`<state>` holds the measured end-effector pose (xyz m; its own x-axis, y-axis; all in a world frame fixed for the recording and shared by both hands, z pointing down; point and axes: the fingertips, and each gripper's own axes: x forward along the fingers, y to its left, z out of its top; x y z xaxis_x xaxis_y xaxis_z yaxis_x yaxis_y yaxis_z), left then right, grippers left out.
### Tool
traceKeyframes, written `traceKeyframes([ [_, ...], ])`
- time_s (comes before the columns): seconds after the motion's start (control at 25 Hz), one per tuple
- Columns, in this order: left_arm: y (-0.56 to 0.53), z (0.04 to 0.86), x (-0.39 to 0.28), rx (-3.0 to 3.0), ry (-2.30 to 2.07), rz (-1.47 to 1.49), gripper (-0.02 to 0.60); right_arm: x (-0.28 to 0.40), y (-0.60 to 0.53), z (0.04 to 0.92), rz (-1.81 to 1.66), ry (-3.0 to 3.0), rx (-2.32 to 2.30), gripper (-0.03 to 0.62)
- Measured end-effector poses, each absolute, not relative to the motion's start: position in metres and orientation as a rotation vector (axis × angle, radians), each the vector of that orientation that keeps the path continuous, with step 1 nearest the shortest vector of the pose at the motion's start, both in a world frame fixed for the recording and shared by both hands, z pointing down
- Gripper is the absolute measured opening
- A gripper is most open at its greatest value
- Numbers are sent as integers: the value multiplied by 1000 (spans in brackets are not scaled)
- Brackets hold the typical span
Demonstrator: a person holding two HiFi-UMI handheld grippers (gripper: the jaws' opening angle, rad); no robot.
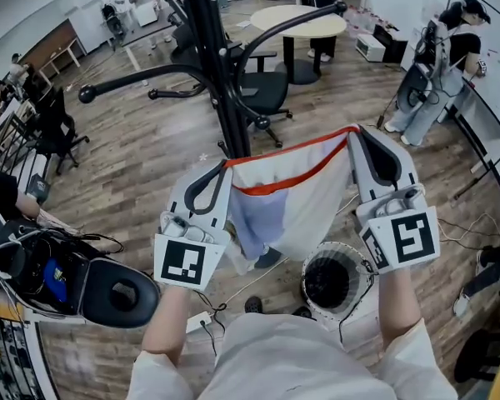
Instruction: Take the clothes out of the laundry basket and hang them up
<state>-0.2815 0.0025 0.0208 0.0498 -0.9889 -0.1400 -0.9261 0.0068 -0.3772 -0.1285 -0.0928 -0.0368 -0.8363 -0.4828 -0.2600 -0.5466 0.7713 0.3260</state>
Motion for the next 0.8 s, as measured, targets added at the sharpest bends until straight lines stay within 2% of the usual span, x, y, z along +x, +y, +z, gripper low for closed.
traceKeyframes([
  [0.8,25,-142,-312,-1638,1790,-173,23,-159,-112,-137,774,2643,-835,15],
])
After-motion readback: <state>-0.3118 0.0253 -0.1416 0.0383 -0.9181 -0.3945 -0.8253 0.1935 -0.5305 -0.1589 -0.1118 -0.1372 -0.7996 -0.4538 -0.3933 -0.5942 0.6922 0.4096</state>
